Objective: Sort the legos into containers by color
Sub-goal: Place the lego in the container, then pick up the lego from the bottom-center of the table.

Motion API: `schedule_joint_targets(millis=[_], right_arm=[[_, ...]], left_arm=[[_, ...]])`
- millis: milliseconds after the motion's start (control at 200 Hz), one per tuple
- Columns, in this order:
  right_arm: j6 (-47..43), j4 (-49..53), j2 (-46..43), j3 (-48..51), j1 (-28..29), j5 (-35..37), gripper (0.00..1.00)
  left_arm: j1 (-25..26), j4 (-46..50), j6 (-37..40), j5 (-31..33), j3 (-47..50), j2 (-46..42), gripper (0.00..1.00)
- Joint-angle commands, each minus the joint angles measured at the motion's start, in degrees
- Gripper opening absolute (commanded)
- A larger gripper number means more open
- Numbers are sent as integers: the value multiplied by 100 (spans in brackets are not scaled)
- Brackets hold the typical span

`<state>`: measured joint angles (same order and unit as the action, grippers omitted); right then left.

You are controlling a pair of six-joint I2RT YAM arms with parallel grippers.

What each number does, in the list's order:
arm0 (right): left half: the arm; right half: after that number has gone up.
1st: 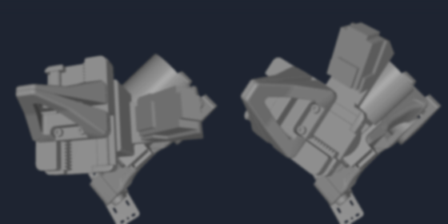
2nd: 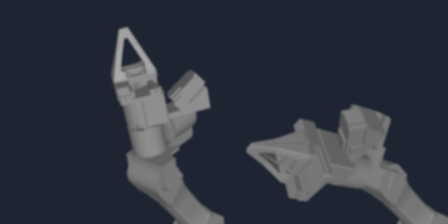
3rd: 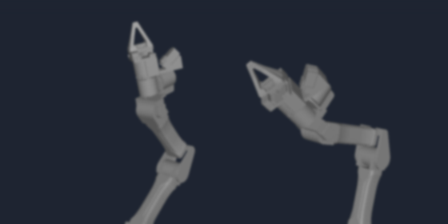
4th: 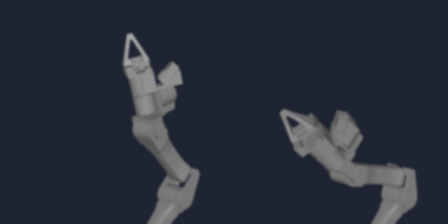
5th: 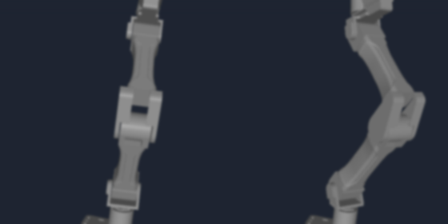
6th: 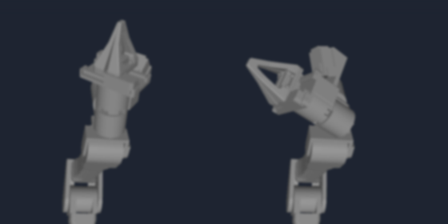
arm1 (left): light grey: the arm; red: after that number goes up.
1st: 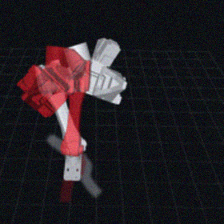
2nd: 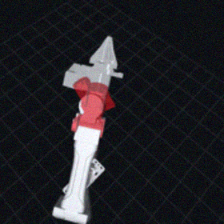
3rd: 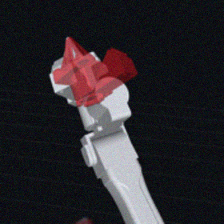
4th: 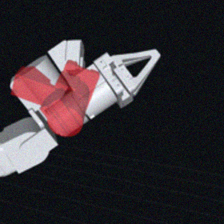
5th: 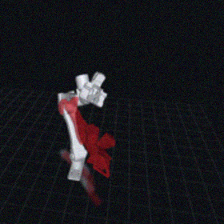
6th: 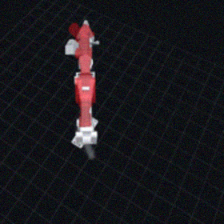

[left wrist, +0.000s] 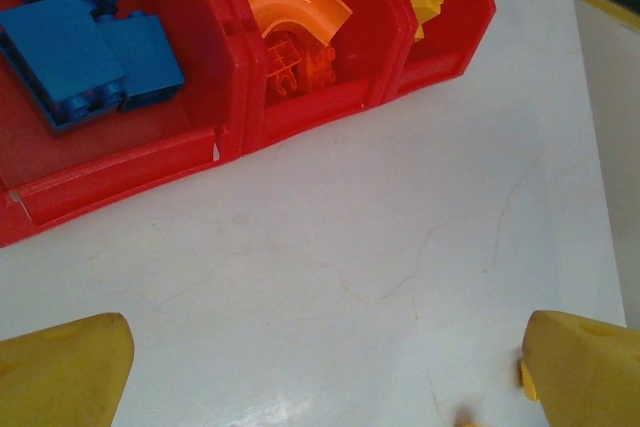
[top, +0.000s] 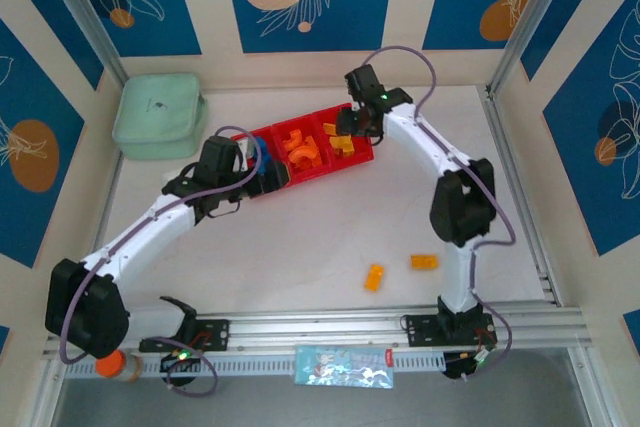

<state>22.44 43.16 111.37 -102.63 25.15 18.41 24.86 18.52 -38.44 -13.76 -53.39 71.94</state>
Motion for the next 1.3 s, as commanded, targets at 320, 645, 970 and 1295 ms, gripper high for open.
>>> schedule_joint_targets(millis=[320, 645, 970, 1295], right_arm=[[926, 123, -2639, 3403, 124, -459, 67], [2438, 608, -3791, 5148, 1254, -430, 74], [4076, 228, -3821, 6148, 2568, -452, 78], [4234, -106, -3215, 6250, 2844, -342, 66]], left_arm=[[775, -211, -199, 27, 654, -593, 99], [1981, -462, -657, 685, 1032, -505, 99], [2340, -835, -1014, 884, 1465, -471, 99], [2349, -828, -1026, 894, 1490, -340, 99]])
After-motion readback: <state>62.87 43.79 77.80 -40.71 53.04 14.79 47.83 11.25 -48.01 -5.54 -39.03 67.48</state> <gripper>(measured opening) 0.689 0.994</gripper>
